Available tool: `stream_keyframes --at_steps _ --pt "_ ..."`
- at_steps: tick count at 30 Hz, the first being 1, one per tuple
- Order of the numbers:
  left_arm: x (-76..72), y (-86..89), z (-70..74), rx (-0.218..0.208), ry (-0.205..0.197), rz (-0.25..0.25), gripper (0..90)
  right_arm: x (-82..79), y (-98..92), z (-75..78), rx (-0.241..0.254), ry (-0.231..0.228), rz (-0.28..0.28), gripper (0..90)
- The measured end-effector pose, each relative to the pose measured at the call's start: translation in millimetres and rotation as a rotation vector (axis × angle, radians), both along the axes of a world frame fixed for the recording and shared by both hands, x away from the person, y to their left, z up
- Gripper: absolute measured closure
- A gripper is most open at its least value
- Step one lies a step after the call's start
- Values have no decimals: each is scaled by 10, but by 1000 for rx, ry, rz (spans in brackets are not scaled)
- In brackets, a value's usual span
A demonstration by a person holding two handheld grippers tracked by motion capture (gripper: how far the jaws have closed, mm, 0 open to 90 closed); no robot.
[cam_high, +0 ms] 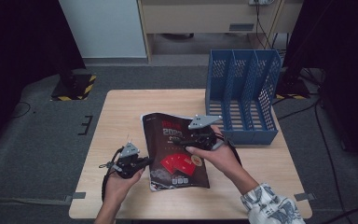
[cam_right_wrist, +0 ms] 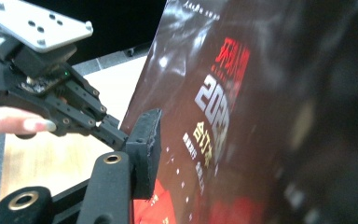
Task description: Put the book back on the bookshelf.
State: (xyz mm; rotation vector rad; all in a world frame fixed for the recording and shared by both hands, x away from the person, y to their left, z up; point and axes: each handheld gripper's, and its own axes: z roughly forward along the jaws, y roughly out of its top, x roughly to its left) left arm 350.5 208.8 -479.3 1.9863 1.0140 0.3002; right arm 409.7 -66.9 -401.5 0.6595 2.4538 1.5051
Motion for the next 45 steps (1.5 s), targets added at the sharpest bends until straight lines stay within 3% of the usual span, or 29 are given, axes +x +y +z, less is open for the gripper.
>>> stream_keyframes --at_steps 2,9,14,18,24,29,31,34,39,45 --pt "-3 -5 2 0 -4 1 877 2 -1 25 5 -3 -4 597" --pt "1 2 2 -4 -3 -3 876 40 -39 24 12 -3 -55 830" --pt "5 41 -15 -44 8 -23 859 42 -48 27 19 -4 -68 868" --pt "6 69 -48 -59 7 -38 757 21 -48 23 30 -33 -60 870" --pt "64 53 -140 -100 26 -23 460 -10 -39 75 62 -63 -37 871" --pt "128 5 -257 -88 57 -74 380 -16 -47 140 112 -88 -16 870" --pt "153 -11 -289 -65 62 -83 405 -9 -54 160 135 -91 -16 870" --pt "162 20 -271 -63 69 -50 558 -2 -49 168 126 -100 -19 870" --pt "162 46 -214 -58 83 -55 781 18 -39 150 130 -99 -15 869" --pt "144 36 -106 -27 7 -3 856 42 -70 197 140 -109 -23 868"
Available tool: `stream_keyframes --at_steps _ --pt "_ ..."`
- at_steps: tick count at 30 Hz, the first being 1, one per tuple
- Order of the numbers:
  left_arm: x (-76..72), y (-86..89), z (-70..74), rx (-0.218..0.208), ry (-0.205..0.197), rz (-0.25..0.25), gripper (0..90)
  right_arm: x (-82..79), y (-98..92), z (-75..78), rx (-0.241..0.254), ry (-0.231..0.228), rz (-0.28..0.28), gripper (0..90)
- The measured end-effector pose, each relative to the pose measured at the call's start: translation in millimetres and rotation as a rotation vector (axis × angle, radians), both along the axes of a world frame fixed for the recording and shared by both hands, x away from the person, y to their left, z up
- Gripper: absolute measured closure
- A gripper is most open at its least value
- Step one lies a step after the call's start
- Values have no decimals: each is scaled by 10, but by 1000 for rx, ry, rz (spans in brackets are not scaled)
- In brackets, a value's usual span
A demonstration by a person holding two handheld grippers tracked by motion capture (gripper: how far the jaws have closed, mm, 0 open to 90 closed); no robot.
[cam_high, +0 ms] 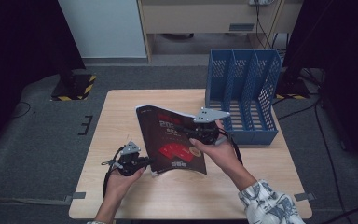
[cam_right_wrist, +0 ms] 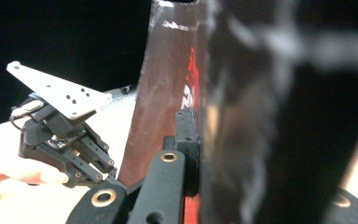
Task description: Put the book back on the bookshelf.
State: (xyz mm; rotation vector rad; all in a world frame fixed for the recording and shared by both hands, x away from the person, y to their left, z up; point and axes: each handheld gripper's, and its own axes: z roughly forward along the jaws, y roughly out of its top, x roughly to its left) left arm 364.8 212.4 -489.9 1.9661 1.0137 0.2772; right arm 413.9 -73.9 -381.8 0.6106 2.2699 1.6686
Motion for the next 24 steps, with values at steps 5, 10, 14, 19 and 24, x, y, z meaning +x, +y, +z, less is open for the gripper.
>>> stream_keyframes --at_steps 5,10,14,19,24 --pt "22 19 57 41 -46 40 865 10 -4 34 8 -7 1 867" --pt "16 24 48 75 -56 53 865 15 11 22 0 -7 2 855" --pt "12 46 44 63 -63 62 867 16 -11 24 5 -4 7 844" --pt "4 36 45 62 -65 63 868 10 -54 84 60 -12 12 825" --pt "-4 27 48 76 -76 59 867 10 -79 154 62 -22 18 834"
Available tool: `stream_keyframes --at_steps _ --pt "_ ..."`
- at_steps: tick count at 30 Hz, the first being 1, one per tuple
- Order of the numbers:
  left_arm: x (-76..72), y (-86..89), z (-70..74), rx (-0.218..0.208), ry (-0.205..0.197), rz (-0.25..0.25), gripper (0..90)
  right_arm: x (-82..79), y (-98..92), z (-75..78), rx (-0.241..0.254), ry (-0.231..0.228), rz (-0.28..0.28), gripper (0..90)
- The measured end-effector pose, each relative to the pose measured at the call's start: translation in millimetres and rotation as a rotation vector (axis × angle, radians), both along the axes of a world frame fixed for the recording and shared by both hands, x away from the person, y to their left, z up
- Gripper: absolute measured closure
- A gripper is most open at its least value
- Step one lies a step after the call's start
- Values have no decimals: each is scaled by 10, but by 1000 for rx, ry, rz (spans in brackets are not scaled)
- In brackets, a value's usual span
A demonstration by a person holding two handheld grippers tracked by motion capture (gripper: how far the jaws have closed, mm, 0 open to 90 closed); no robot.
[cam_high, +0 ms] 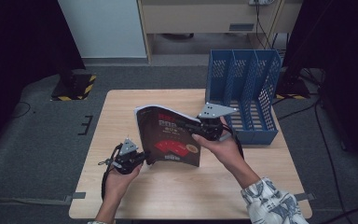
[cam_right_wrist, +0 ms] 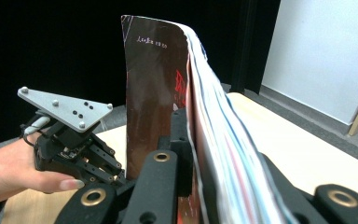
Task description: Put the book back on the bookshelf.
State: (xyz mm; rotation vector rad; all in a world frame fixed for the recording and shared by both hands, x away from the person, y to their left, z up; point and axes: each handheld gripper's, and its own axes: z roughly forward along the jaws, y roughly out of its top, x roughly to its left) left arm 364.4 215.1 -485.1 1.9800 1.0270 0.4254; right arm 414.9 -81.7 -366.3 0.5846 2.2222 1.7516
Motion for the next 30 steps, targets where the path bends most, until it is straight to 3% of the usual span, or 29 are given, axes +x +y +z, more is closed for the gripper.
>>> stream_keyframes --at_steps 6,13,26,30 --pt "-7 -7 8 4 -4 -6 869 7 18 -2 8 10 11 806" --pt "-11 -4 0 -5 -3 -6 868 3 34 6 10 3 10 853" --pt "-15 4 -3 -6 -2 -16 868 11 60 -6 27 19 22 847" --pt "-16 11 -14 -5 -8 -1 847 -2 61 1 17 2 10 868"
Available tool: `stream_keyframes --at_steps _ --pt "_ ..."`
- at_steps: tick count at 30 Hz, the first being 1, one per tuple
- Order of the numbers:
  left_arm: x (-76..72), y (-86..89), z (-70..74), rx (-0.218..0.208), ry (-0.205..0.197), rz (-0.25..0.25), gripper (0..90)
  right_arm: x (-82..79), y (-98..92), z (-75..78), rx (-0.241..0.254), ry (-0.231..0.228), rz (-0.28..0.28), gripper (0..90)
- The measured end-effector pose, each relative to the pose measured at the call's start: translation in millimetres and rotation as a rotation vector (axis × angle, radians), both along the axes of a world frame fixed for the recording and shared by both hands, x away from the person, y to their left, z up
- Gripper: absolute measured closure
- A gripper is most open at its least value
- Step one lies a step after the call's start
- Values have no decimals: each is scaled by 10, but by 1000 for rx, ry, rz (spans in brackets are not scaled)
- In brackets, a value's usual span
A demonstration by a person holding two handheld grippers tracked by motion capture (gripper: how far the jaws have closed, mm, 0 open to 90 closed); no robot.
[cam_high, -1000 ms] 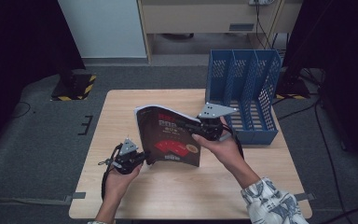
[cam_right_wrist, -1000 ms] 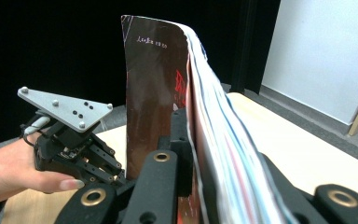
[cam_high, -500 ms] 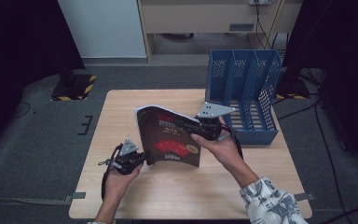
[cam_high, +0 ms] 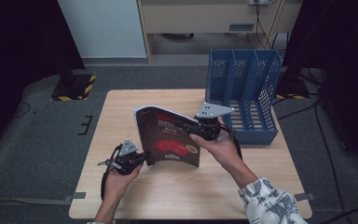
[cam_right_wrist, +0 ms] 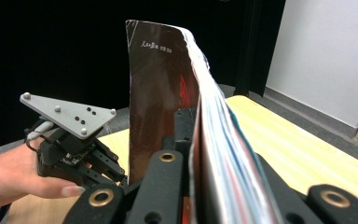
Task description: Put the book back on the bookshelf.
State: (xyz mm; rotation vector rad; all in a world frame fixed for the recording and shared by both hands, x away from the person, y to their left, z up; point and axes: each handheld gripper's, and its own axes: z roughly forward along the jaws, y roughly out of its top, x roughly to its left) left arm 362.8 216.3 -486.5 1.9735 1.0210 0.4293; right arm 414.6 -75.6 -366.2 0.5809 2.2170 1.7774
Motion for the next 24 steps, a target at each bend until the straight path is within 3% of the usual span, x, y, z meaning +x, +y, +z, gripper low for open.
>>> stream_keyframes --at_steps 2,5,7,12,15,24 --pt "3 9 -15 13 -13 28 760 -4 -1 0 3 0 -8 869" --pt "14 48 -46 3 -20 90 501 -9 5 8 5 1 -14 869" --pt "17 82 -65 12 -18 104 399 -17 15 23 9 13 -15 870" --pt "22 192 -119 12 9 157 297 -5 15 76 7 37 -36 870" --pt "31 226 -141 38 17 185 255 4 -4 121 9 35 -42 870" --pt "57 275 -195 76 53 227 125 76 -44 255 10 63 -79 870"
